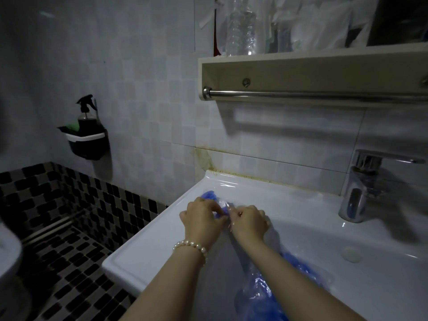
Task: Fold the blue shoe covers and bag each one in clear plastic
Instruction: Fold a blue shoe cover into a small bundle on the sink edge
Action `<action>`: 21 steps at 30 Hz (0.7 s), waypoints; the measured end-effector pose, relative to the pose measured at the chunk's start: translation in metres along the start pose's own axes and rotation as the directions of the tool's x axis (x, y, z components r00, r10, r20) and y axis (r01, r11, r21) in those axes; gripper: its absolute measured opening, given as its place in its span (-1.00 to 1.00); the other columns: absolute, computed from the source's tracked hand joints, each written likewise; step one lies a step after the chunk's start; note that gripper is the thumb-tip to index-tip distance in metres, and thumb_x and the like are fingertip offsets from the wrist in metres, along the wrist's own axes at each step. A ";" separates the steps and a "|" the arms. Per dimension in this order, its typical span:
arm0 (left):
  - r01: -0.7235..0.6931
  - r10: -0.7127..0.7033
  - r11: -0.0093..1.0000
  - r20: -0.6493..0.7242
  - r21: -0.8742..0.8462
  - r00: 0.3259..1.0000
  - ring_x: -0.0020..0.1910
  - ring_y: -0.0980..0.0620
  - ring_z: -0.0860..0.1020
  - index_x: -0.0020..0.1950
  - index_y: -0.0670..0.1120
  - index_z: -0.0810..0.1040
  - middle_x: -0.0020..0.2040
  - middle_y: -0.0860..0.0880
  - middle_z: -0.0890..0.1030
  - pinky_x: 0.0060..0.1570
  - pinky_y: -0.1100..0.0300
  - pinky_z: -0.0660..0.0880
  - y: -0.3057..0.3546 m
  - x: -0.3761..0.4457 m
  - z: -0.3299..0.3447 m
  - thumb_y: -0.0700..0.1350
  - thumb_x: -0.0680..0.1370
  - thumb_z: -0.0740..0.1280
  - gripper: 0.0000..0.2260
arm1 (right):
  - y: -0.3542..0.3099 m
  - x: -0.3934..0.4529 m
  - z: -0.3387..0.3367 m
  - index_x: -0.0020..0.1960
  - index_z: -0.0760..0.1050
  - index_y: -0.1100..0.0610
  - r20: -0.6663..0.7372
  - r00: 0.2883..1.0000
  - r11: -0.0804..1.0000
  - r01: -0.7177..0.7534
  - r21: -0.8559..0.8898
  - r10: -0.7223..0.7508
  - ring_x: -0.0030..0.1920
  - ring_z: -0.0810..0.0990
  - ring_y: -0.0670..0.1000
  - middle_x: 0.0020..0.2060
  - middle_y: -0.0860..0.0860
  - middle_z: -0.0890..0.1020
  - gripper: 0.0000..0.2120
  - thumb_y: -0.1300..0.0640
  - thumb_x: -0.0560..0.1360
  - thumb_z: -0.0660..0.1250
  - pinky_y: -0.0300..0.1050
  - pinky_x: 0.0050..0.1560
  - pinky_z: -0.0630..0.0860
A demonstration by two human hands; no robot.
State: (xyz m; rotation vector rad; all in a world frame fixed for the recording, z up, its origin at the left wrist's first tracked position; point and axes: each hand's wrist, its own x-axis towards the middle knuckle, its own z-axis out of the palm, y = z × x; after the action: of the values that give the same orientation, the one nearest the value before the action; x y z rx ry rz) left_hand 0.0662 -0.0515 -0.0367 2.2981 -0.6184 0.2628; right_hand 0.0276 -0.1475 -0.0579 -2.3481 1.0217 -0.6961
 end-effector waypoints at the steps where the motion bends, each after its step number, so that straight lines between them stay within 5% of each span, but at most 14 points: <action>1: -0.012 0.011 1.000 0.014 0.027 1.000 0.12 0.00 0.43 -0.12 0.07 0.65 0.02 0.05 0.52 -0.04 0.17 0.15 -0.001 0.001 0.000 0.04 0.46 0.39 -0.91 | 0.002 0.000 0.000 -0.12 0.63 0.05 0.017 1.000 1.000 0.010 0.015 -0.010 0.11 0.45 0.13 -0.02 0.05 0.62 -0.60 -0.14 0.58 0.12 -0.07 0.09 0.28; 5: -0.003 0.002 0.994 0.009 0.111 1.000 0.13 -0.04 0.41 -0.09 0.07 0.64 0.02 0.02 0.49 -0.02 0.15 0.16 -0.006 0.006 -0.002 -0.02 0.50 0.37 -0.93 | 0.013 0.002 -0.008 -0.36 0.54 0.04 0.120 0.986 0.988 0.102 0.119 -0.116 -0.08 0.55 0.05 -0.26 -0.01 0.64 -0.70 0.07 0.52 0.23 -0.11 0.01 0.38; 8: -0.012 0.016 0.984 -0.021 0.179 1.000 0.11 -0.06 0.41 -0.08 0.06 0.66 0.00 0.00 0.49 -0.05 0.15 0.15 -0.010 0.009 -0.003 -0.09 0.50 0.34 -0.88 | 0.022 0.002 -0.017 -0.47 0.47 0.14 0.194 0.945 0.941 0.208 0.266 -0.263 -0.31 0.45 -0.02 -0.44 -0.03 0.48 -0.69 0.11 0.43 0.37 -0.06 -0.16 0.42; 9: -0.030 0.034 0.982 -0.015 0.186 0.999 0.10 -0.06 0.42 -0.09 0.06 0.67 0.00 0.01 0.49 -0.07 0.15 0.14 -0.010 0.009 -0.003 -0.10 0.50 0.35 -0.89 | 0.024 0.003 -0.020 -0.52 0.42 0.10 0.138 0.941 0.919 0.258 0.297 -0.308 -0.33 0.42 -0.03 -0.44 -0.05 0.45 -0.66 0.15 0.39 0.41 -0.10 -0.23 0.38; 12: -0.110 0.105 0.988 0.051 0.106 0.993 0.12 -0.02 0.45 -0.13 0.05 0.69 0.02 0.04 0.53 -0.08 0.18 0.13 -0.012 0.008 -0.002 -0.11 0.47 0.38 -0.90 | 0.025 0.003 -0.035 -0.42 0.47 0.08 -0.315 0.865 0.823 0.480 0.302 -0.389 -0.23 0.41 -0.05 -0.33 -0.11 0.41 -0.84 0.21 0.31 0.37 -0.22 -0.20 0.33; 14: -0.183 0.179 0.983 0.106 0.032 0.978 0.15 0.06 0.46 -0.10 0.04 0.70 0.02 0.09 0.56 -0.02 0.19 0.18 -0.012 0.008 -0.003 -0.11 0.47 0.41 -0.91 | 0.022 0.006 -0.044 -0.23 0.58 0.13 -0.380 0.784 0.766 0.596 0.241 -0.491 -0.11 0.42 -0.08 -0.20 -0.08 0.47 -0.92 0.20 0.30 0.31 -0.30 -0.07 0.35; 18: -0.244 0.246 0.969 0.185 -0.033 0.952 0.05 0.10 0.50 -0.09 0.02 0.70 -0.09 0.10 0.59 0.19 0.10 0.31 -0.012 0.007 -0.002 -0.05 0.46 0.43 -0.93 | 0.018 0.008 -0.050 -0.03 0.65 0.13 0.067 0.793 0.791 0.591 0.158 -0.605 -0.06 0.53 -0.01 -0.10 -0.01 0.63 -0.74 0.09 0.44 0.22 -0.06 0.07 0.45; 21: -0.201 0.198 0.980 0.163 0.003 0.967 0.08 0.07 0.52 -0.15 0.04 0.67 -0.08 0.09 0.63 0.06 0.13 0.23 -0.014 0.007 0.001 -0.06 0.46 0.39 -0.94 | 0.024 0.007 -0.042 0.05 0.63 0.09 0.226 0.762 0.777 0.628 -0.030 -0.607 0.04 0.50 0.02 0.00 0.02 0.58 -0.71 0.02 0.51 0.19 -0.03 0.13 0.41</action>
State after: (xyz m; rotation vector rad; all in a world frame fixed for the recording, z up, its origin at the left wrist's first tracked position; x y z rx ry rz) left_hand 0.0800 -0.0457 -0.0433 2.2929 -0.9361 0.1784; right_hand -0.0067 -0.1766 -0.0389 -2.7987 0.1617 -0.6106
